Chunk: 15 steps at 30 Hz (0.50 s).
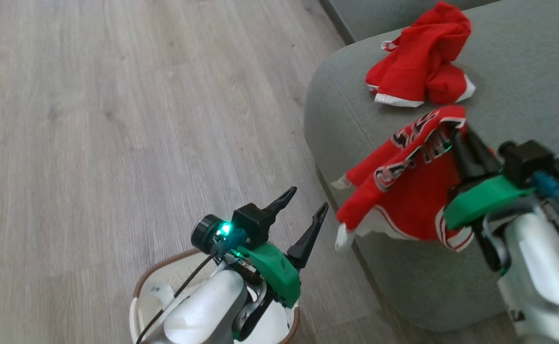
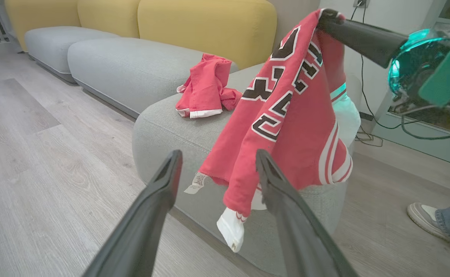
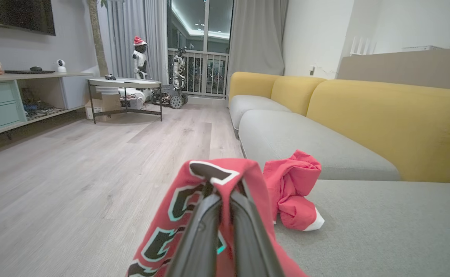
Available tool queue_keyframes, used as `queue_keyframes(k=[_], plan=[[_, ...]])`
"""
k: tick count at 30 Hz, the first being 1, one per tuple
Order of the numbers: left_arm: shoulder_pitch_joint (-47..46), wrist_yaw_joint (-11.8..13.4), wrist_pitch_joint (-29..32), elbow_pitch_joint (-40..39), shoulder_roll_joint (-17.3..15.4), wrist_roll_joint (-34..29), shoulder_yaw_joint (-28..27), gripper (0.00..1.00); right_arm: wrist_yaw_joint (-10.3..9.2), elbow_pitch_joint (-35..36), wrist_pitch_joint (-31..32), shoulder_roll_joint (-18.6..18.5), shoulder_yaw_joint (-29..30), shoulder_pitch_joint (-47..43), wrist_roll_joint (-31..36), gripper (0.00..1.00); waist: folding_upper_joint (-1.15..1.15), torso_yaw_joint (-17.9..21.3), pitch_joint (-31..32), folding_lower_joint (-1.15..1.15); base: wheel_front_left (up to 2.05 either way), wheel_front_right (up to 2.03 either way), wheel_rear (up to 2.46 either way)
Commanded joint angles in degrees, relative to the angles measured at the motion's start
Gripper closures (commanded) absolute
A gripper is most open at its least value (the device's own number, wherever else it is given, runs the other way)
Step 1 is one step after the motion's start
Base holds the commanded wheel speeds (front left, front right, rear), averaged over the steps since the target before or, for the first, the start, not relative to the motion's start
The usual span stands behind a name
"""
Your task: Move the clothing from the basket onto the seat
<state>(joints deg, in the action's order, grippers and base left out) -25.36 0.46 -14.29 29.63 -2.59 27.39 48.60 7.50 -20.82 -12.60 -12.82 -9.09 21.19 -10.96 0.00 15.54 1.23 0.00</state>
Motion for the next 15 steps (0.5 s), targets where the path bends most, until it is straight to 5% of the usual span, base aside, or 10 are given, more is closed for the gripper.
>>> queue_keyframes(k=[1,15], plan=[[-2.6,0.3,-0.7,-2.0,-0.3,-0.2,-1.8,0.0,-0.01,1.8,0.0,-0.6,-0.1,3.9,-0.3,1.0,0.0,-0.7,-0.7,0.0,0.0,0.0,0.0],[-8.2,1.2,-0.7,-5.2,-2.2,-4.0,-4.3,0.0,-0.01,-5.3,3.3,-10.7,4.2,32.0,-1.0,1.0,0.0,-5.8,-14.6,0.0,0.0,0.0,0.0]])
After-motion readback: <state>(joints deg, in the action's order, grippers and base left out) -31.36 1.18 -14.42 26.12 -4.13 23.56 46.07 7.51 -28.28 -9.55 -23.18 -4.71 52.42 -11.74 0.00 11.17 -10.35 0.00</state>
